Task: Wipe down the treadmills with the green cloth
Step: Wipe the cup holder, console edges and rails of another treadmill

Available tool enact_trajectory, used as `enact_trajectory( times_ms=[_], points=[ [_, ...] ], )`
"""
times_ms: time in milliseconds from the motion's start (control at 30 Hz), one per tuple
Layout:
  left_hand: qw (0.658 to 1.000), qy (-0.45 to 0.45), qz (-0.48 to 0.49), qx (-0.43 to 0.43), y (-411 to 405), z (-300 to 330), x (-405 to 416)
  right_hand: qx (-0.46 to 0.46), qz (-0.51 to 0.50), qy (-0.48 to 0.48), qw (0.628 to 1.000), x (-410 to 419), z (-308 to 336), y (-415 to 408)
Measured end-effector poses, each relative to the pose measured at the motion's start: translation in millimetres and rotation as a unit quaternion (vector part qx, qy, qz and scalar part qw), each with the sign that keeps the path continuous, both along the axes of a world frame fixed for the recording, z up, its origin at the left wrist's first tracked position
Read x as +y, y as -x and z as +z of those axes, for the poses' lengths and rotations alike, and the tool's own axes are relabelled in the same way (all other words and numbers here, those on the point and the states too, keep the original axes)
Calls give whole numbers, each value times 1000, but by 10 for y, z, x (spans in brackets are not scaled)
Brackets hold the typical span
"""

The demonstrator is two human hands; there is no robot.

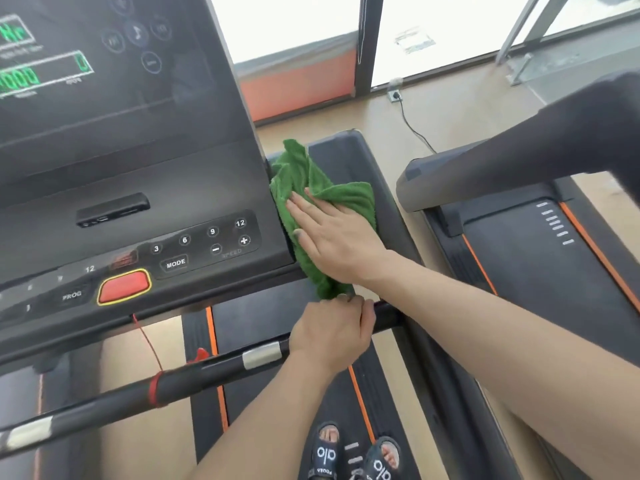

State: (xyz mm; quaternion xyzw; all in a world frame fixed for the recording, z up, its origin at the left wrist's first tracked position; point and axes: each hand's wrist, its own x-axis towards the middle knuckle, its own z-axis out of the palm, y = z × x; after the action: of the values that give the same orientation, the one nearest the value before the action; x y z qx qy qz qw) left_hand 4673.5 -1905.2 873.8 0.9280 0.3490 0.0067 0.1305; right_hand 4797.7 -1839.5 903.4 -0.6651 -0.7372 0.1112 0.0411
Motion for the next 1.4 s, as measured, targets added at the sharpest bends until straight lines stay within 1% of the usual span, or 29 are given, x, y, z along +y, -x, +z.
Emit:
enact_trajectory(
  times_ms=[67, 167, 200, 233, 267, 333, 400, 500, 533, 633, 667, 733, 767, 867, 967, 1000, 1067, 1100, 1133, 1233, 1267, 1300, 1333, 1367, 1400],
  points=[
    [1000, 6, -2, -9, -2, 28, -13, -14, -4, 4, 1000, 114, 29, -133],
    [1000, -6, 12, -13, -14, 16, -5, -50, -99, -3, 994, 404, 67, -502],
    [1000, -6, 18, -13, -13, 20, 0, -38, -129, 5, 991, 455, 59, -608],
    [1000, 2, 24, -12, -15, 17, -2, -5, -155, 12, 988, 434, 39, -677],
    [999, 17, 31, -9, -19, 21, 7, 52, -186, 17, 981, 359, 28, -719],
    [999, 30, 36, -6, -18, 10, -16, 183, -272, 20, 945, 32, 6, -749],
    [999, 35, 34, 3, -19, 25, -33, 264, -358, 37, 895, -432, -9, -701],
    [999, 38, 27, 10, -27, 24, -19, 312, -461, 86, 826, -1280, 33, -503],
    [999, 35, 20, 19, -30, 27, -24, 316, -482, 107, 810, -1594, 65, -412],
    [999, 37, 18, 30, -26, 39, -38, 286, -512, 146, 797, -2429, 246, -84],
    [999, 35, 17, 34, -21, 41, -49, 276, -521, 156, 793, -2605, 270, -23],
    [999, 27, 8, 44, -19, 24, -67, 276, -541, 171, 776, -2693, 268, -32],
    [999, 27, 7, 44, -19, 22, -73, 298, -548, 168, 763, -2606, 244, -86],
    [999, 22, 9, 49, -28, 21, -71, 432, -530, 146, 715, -2021, 129, -356],
    [998, 7, 23, 52, -44, 5, -71, 548, -507, 154, 647, -1423, -37, -627],
    [998, 7, 28, 52, -41, 16, -59, 566, -499, 160, 636, -1316, -83, -653],
    [998, -5, 26, 56, -61, 12, -49, 574, -491, 153, 637, -1390, -56, -645],
    [998, -10, 26, 57, -58, 19, -49, 591, -477, 150, 633, -1559, -15, -612],
    [998, -14, 26, 58, -54, 24, -64, 623, -465, 150, 611, -1759, 5, -566],
    [999, -14, 19, 46, -30, 25, -89, 661, -487, 174, 544, -2638, -51, -338],
    [999, -10, 22, 39, -23, 28, -96, 665, -493, 186, 529, -3015, -70, -241],
    [999, -7, 28, 34, -26, 27, -91, 661, -498, 210, 521, -3334, -119, -167],
    [999, -5, 32, 30, -34, 24, -97, 656, -506, 242, 505, -3597, -102, -93],
    [999, -11, 30, 31, -43, 17, -103, 623, -521, 277, 514, -3853, -134, -58],
    [999, -24, 24, 37, -48, 6, -108, 574, -547, 290, 536, -4018, -215, -48]
  ],
)
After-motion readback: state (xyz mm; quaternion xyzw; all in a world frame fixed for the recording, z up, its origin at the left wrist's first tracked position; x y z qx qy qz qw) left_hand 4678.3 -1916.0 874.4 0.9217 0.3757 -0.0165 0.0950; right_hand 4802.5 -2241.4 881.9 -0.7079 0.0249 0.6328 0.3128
